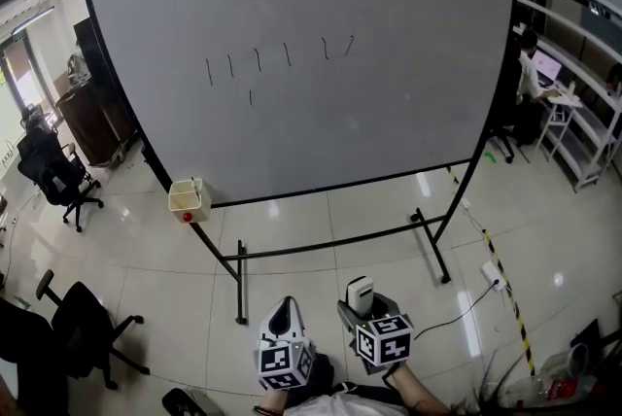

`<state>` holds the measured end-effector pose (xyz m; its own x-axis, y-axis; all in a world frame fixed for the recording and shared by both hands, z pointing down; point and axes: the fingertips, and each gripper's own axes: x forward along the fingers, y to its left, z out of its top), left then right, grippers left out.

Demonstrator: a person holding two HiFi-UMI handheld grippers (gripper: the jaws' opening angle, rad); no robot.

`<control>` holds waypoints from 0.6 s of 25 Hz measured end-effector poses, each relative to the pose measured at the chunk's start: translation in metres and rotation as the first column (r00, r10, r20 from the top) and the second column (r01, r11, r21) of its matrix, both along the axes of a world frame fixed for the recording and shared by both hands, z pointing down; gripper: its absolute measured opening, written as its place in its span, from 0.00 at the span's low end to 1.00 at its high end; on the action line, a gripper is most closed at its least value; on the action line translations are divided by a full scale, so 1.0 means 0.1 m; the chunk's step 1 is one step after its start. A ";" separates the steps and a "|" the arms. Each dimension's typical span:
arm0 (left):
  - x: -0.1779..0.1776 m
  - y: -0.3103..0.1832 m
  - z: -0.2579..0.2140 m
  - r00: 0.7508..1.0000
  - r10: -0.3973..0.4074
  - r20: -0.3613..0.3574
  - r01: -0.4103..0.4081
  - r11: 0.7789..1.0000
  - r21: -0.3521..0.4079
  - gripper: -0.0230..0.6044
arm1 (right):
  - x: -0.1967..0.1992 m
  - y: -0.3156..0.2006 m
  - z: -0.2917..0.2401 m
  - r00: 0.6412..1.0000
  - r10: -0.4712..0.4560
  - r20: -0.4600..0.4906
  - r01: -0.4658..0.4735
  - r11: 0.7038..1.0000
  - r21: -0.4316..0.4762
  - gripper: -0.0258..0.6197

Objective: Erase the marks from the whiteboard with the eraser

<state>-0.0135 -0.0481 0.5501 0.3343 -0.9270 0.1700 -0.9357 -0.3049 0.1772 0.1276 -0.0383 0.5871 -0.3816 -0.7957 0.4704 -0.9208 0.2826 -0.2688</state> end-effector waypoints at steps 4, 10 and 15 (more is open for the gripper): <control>0.05 0.36 -0.05 1.000 0.006 0.021 -0.006 1.000 0.006 0.03 | -0.07 0.37 -0.04 0.999 -0.012 0.035 0.012 1.000 0.008 0.47; 0.05 0.59 -0.03 0.999 0.038 0.029 -0.038 0.999 0.008 0.03 | -0.27 0.62 -0.05 0.999 -0.036 0.028 0.036 0.999 0.024 0.47; -0.02 0.69 -0.15 0.996 0.064 0.056 -0.066 0.997 0.031 0.03 | -0.33 0.71 -0.07 1.000 -0.013 0.007 0.013 0.999 0.032 0.47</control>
<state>-0.0155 0.0212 0.5354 0.3850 -0.9090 0.1599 -0.9218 -0.3701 0.1154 0.0950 0.0323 0.5797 -0.3952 -0.8051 0.4422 -0.9151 0.3030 -0.2662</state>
